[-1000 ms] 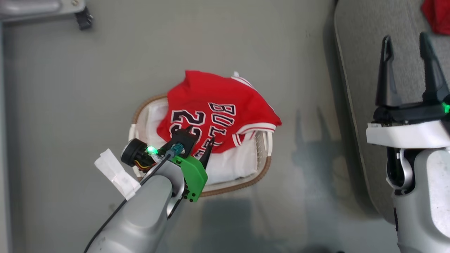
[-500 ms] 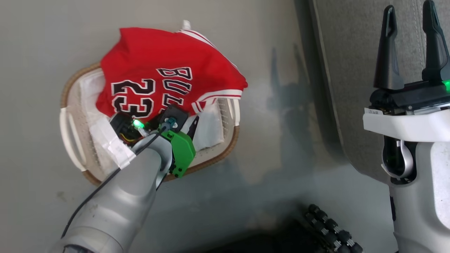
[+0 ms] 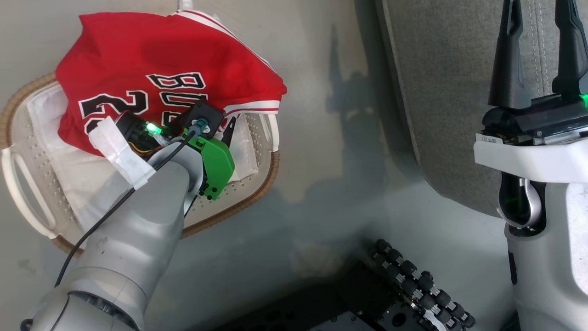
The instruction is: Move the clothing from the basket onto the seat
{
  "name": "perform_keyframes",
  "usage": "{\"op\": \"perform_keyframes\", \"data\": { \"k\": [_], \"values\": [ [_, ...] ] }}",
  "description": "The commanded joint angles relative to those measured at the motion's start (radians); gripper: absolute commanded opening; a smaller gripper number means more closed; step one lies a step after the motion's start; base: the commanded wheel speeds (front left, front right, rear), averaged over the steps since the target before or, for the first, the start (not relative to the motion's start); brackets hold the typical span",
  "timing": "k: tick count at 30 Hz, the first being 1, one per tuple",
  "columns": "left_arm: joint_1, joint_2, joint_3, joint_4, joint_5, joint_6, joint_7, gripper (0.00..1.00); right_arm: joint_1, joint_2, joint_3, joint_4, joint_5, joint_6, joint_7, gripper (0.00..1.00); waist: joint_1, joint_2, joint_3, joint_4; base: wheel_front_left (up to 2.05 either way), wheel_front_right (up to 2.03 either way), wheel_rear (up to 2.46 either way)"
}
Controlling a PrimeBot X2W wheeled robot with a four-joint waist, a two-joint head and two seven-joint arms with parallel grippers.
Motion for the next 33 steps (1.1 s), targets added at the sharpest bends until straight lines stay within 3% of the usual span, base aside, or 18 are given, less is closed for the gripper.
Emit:
{"op": "perform_keyframes", "data": {
  "k": [1, 2, 3, 4, 5, 17, 26, 33],
  "values": [
    [-0.019, 0.003, -0.005, 0.008, 0.003, -0.001, 0.004, 1.00, -0.012, -0.001, -0.002, -0.006, 0.004, -0.001, -0.005, 1.00, -0.0001, 0.0000, 0.015, -0.015, 0.00, 0.00, 0.00],
    [-0.021, 0.002, -0.006, 0.010, 0.000, -0.001, 0.007, 0.94, -0.011, -0.001, -0.002, -0.007, 0.004, -0.001, -0.005, 1.00, -0.0001, 0.0000, 0.016, -0.017, 0.00, 0.00, 0.00],
    [-0.025, -0.001, -0.007, 0.012, -0.006, -0.001, 0.005, 0.30, -0.010, -0.001, -0.005, -0.008, 0.004, -0.001, -0.005, 1.00, -0.0001, 0.0000, 0.018, -0.017, 0.00, 0.00, 0.00],
    [-0.027, -0.002, -0.007, 0.012, -0.009, -0.001, 0.000, 0.11, -0.008, -0.002, -0.007, -0.009, 0.003, -0.001, -0.005, 1.00, -0.0001, 0.0000, 0.018, -0.016, 0.00, 0.00, 0.00],
    [-0.028, -0.004, -0.008, 0.009, -0.013, -0.001, -0.008, 0.00, -0.007, -0.002, -0.012, -0.008, 0.001, -0.001, -0.005, 1.00, -0.0001, 0.0000, 0.017, -0.014, 0.00, 0.00, 0.00],
    [0.028, -0.013, -0.020, -0.072, -0.062, -0.002, -0.062, 0.00, 0.004, -0.002, -0.042, 0.048, -0.018, -0.001, -0.005, 1.00, -0.0001, 0.0000, -0.095, 0.067, 0.00, 0.00, 0.00],
    [0.147, 0.030, 0.027, -0.309, -0.091, 0.000, -0.067, 0.00, 0.083, -0.002, -0.064, 0.140, -0.053, -0.001, -0.005, 1.00, -0.0001, 0.0000, -0.313, 0.155, 0.00, 0.00, 0.00],
    [0.187, 0.051, 0.011, -0.437, -0.096, -0.001, -0.066, 0.00, 0.178, -0.003, -0.065, 0.229, -0.083, -0.001, -0.005, 1.00, -0.0001, 0.0000, -0.520, 0.215, 0.00, 0.00, 0.00]
  ]
}}
